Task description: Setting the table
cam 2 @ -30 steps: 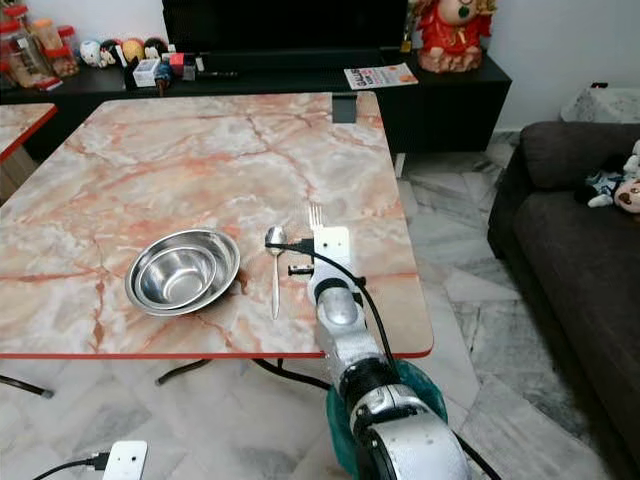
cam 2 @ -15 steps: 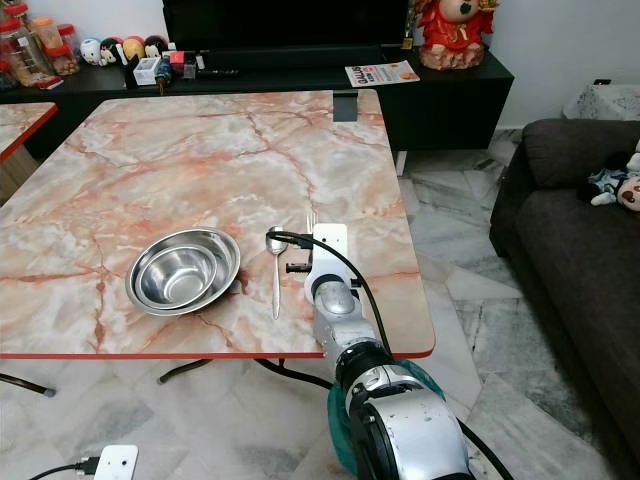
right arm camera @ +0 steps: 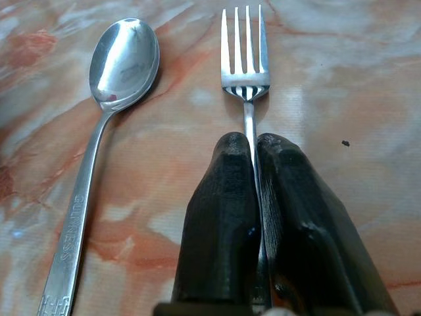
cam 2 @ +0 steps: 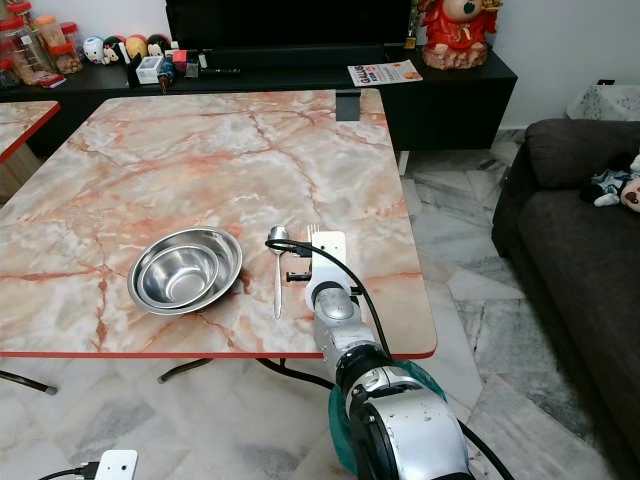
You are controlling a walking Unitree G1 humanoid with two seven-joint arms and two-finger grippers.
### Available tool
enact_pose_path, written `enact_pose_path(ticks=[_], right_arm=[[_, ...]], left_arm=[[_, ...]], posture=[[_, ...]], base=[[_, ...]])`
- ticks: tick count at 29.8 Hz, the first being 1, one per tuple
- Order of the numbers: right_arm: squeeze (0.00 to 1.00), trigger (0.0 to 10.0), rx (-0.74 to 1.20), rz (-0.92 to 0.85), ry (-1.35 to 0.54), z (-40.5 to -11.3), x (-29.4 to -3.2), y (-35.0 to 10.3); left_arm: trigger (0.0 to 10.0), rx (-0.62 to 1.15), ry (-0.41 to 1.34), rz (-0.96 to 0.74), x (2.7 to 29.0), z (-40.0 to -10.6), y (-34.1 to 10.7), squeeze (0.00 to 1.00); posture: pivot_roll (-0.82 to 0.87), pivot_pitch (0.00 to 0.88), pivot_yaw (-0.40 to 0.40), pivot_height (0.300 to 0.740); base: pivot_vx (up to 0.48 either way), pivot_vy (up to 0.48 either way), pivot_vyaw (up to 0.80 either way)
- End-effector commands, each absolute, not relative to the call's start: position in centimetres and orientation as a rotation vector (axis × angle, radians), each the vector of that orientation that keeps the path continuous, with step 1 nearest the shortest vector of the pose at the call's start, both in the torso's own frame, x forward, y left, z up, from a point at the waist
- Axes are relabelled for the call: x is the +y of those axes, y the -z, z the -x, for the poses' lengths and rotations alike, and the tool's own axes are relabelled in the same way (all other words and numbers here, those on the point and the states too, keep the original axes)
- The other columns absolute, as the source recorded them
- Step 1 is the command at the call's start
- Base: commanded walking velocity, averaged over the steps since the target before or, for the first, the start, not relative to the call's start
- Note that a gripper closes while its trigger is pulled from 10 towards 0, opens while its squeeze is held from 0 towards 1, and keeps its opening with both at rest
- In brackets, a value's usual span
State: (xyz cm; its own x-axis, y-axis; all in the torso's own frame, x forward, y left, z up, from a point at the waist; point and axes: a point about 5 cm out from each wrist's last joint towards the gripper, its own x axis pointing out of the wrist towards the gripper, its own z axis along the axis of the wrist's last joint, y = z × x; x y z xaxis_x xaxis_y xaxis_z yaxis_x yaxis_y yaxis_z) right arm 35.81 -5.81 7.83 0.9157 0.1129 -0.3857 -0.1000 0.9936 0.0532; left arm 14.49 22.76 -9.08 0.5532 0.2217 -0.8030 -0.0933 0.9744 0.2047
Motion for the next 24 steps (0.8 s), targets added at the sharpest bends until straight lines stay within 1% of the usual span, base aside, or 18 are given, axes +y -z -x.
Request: enact_pose_path(ticks=[1,6,8,9,24], right_arm=[[0.00,10.0,0.404,-0.025,-0.127,-35.75,-4.96,-8.02],[0.00,10.0,0.410,-0.021,-0.117,-35.75,-5.23,-7.90],[0.11,10.0,0.409,-0.018,-0.111,-35.80,-5.37,-7.92],[1.00,10.0,0.406,-0.015,-0.111,-35.83,-5.43,-7.95],[1.00,10.0,0.391,-0.024,-0.100,-35.79,-5.31,-8.02]], left_arm=[[10.0,1.000,-0.190,-0.142,22.87,-13.83,9.35,0.00],[10.0,1.003,-0.185,-0.142,22.81,-13.83,9.37,0.00],[10.0,1.002,-0.188,-0.142,22.86,-13.83,9.36,0.00],[10.0,1.003,-0.190,-0.142,22.91,-13.82,9.35,0.00],[10.0,1.002,-0.195,-0.139,22.93,-13.93,9.32,0.00]], posture=[[0.05,0.064,0.051,0.740],[0.05,0.066,0.050,0.740],[0.05,0.064,0.049,0.740],[0.05,0.064,0.049,0.740],[0.05,0.061,0.046,0.740]], base=[[0.000,0.000,0.00],[0.000,0.000,0.00],[0.000,0.000,0.00],[0.000,0.000,0.00],[0.000,0.000,0.00]])
